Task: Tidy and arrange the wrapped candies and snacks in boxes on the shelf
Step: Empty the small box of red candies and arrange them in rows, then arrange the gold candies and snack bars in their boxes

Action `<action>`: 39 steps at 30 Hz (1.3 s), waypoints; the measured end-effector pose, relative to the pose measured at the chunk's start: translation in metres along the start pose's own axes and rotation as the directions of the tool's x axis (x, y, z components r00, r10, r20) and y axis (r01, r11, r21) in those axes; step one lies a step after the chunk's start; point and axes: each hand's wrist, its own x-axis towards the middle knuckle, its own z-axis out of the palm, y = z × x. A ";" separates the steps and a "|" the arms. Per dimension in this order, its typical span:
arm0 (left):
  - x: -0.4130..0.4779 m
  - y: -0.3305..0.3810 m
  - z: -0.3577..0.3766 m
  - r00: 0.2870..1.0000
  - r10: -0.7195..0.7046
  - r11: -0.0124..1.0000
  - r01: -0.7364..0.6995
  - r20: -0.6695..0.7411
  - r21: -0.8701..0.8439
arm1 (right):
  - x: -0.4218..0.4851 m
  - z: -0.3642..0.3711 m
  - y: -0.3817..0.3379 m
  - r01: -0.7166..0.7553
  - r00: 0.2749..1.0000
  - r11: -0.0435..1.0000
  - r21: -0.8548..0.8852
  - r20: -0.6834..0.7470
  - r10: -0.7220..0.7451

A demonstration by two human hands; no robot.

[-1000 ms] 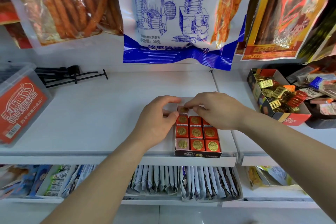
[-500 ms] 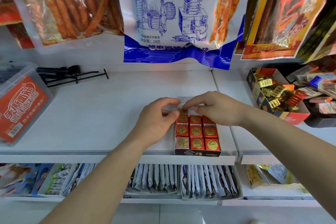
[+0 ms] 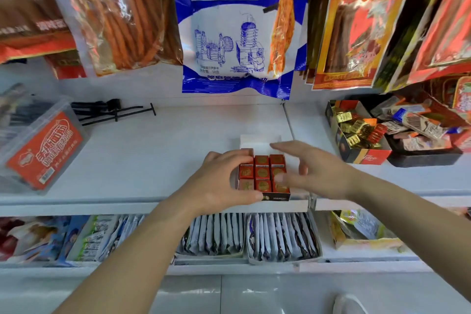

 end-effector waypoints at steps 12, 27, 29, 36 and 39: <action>0.006 0.001 0.000 1.000 -0.025 0.999 0.025 0.006 -0.029 | 0.013 0.020 0.000 0.060 0.998 0.996 -0.066 0.000 -0.060; 0.021 0.042 -0.009 0.991 0.031 0.991 -0.014 -0.132 0.130 | -0.042 -0.026 0.031 -0.064 0.925 0.997 -0.040 -0.376 0.044; 0.024 0.063 0.002 0.979 0.053 0.995 -0.035 -0.194 0.096 | -0.064 -0.038 0.055 -0.169 0.840 0.984 -0.063 -0.531 0.111; 0.060 0.136 0.045 0.994 0.068 0.992 -0.058 -0.087 0.112 | -0.084 -0.032 0.091 -0.230 0.939 0.968 -0.103 -0.285 0.192; 0.064 0.147 0.043 0.979 0.035 0.999 -0.037 -0.202 -0.006 | -0.084 -0.035 0.087 -0.158 0.950 0.986 -0.056 -0.281 0.136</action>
